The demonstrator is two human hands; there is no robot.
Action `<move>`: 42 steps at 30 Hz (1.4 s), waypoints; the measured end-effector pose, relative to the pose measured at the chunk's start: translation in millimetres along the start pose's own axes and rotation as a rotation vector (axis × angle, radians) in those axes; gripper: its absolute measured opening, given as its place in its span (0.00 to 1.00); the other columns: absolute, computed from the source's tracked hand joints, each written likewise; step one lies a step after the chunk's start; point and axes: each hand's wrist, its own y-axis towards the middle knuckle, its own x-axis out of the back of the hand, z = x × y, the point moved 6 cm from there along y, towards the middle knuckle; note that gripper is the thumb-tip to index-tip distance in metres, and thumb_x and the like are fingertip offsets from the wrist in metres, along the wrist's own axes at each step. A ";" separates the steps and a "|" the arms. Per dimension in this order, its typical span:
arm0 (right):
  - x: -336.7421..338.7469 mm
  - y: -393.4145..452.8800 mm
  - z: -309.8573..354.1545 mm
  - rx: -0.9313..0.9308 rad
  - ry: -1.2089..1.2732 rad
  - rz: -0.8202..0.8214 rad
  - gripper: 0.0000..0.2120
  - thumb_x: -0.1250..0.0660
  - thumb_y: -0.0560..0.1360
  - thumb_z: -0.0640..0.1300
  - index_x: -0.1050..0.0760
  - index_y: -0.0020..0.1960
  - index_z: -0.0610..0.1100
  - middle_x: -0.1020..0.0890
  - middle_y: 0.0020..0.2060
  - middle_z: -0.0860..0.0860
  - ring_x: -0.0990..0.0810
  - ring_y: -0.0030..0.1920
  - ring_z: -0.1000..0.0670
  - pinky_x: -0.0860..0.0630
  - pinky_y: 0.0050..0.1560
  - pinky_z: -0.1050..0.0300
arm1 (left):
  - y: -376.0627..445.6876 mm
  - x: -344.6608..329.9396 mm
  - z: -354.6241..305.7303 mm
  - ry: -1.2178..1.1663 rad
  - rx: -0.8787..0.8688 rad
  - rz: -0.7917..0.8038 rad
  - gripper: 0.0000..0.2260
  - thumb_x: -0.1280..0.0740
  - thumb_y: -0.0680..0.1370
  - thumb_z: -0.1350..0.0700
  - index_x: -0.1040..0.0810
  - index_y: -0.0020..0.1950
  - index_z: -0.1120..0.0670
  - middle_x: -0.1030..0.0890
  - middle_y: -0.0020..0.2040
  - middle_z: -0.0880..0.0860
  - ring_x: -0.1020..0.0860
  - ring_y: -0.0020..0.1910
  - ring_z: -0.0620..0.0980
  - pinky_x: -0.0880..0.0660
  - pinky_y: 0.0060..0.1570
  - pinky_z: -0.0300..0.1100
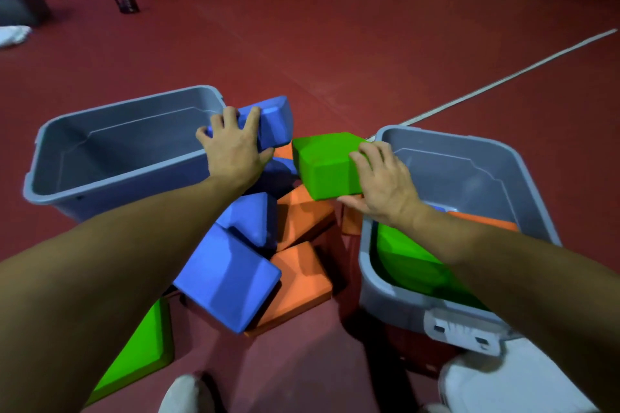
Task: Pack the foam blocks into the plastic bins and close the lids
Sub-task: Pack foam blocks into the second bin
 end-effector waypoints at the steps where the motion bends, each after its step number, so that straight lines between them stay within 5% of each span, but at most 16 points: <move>1: 4.5 -3.7 -9.4 -0.076 0.000 -0.013 0.41 0.25 0.62 0.64 0.30 0.63 0.37 0.26 0.59 0.40 0.28 0.59 0.37 0.22 0.48 0.41 | 0.7 1.8 -4.8 -0.013 0.013 0.001 0.33 0.29 0.70 0.41 0.35 0.72 0.49 0.31 0.61 0.60 0.32 0.59 0.62 0.36 0.58 0.61; 7: 30.4 -34.0 -75.9 -0.396 -0.026 -0.072 0.40 0.26 0.65 0.62 0.32 0.65 0.36 0.28 0.62 0.40 0.30 0.61 0.37 0.24 0.54 0.39 | -1.4 7.3 -57.1 -0.048 -0.097 -0.013 0.34 0.28 0.68 0.42 0.33 0.71 0.50 0.30 0.61 0.59 0.31 0.59 0.61 0.35 0.58 0.60; 20: 47.3 -104.2 -171.3 -0.601 -0.133 0.012 0.39 0.27 0.67 0.61 0.33 0.67 0.37 0.28 0.62 0.41 0.31 0.60 0.36 0.24 0.53 0.38 | -4.6 6.4 -197.1 -0.318 -0.350 -0.037 0.36 0.31 0.67 0.41 0.33 0.74 0.48 0.29 0.63 0.57 0.32 0.61 0.59 0.25 0.47 0.59; 28: 38.5 -133.7 -224.3 -0.546 -0.251 0.221 0.38 0.39 0.71 0.68 0.31 0.67 0.39 0.26 0.61 0.42 0.28 0.59 0.37 0.30 0.59 0.37 | -8.5 -4.7 -259.5 -0.417 -0.424 0.008 0.33 0.35 0.70 0.41 0.34 0.75 0.45 0.29 0.68 0.57 0.33 0.67 0.58 0.27 0.52 0.62; 34: 14.3 -126.2 -260.1 -0.427 -0.215 0.433 0.38 0.40 0.74 0.67 0.36 0.72 0.39 0.30 0.68 0.44 0.33 0.70 0.42 0.46 0.74 0.39 | -0.7 -36.7 -297.4 -0.371 -0.474 0.236 0.31 0.33 0.75 0.42 0.38 0.76 0.42 0.35 0.73 0.56 0.40 0.73 0.55 0.34 0.61 0.67; 42: -36.3 -155.9 -288.8 -0.419 -0.080 0.511 0.40 0.39 0.74 0.65 0.33 0.69 0.32 0.26 0.60 0.37 0.27 0.60 0.35 0.32 0.63 0.42 | 1.6 -109.9 -320.0 -0.291 -0.557 0.431 0.30 0.37 0.78 0.40 0.42 0.78 0.42 0.38 0.76 0.58 0.42 0.75 0.56 0.35 0.65 0.65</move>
